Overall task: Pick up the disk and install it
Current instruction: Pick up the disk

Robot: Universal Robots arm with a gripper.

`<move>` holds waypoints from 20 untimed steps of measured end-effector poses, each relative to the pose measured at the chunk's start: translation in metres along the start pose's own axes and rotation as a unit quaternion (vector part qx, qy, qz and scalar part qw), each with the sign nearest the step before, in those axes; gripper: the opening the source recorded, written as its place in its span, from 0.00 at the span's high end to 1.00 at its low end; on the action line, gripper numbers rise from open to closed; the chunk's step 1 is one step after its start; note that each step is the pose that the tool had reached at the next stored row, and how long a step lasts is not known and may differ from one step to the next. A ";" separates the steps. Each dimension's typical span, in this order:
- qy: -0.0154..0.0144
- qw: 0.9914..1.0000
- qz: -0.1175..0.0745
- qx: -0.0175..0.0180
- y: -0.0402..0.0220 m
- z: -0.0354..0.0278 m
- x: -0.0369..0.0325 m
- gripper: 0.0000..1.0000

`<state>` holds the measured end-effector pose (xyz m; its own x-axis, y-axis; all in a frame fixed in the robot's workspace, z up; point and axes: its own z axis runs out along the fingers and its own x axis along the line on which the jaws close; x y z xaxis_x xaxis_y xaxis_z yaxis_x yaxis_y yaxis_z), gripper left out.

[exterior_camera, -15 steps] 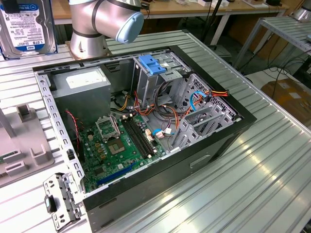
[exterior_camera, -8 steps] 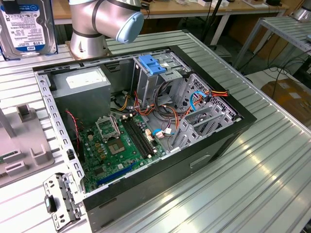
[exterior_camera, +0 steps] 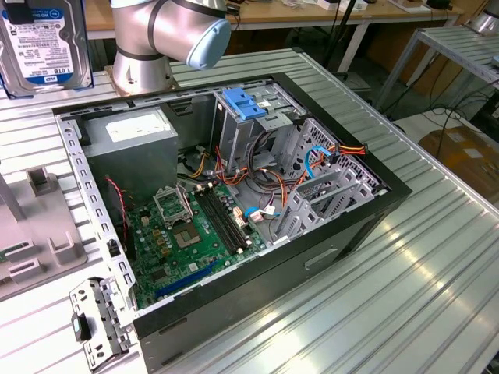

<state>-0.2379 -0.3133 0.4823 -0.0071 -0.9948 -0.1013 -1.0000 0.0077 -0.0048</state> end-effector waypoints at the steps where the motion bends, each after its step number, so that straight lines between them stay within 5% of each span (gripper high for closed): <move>1: 0.000 1.000 0.000 0.000 0.0000 0.0000 0.0003 0.64; 20: 0.000 1.000 0.000 0.000 -0.0010 -0.0005 0.0082 0.64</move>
<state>-0.2370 -0.3215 0.4819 -0.0071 -0.9948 -0.1013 -1.0000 0.0076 -0.0049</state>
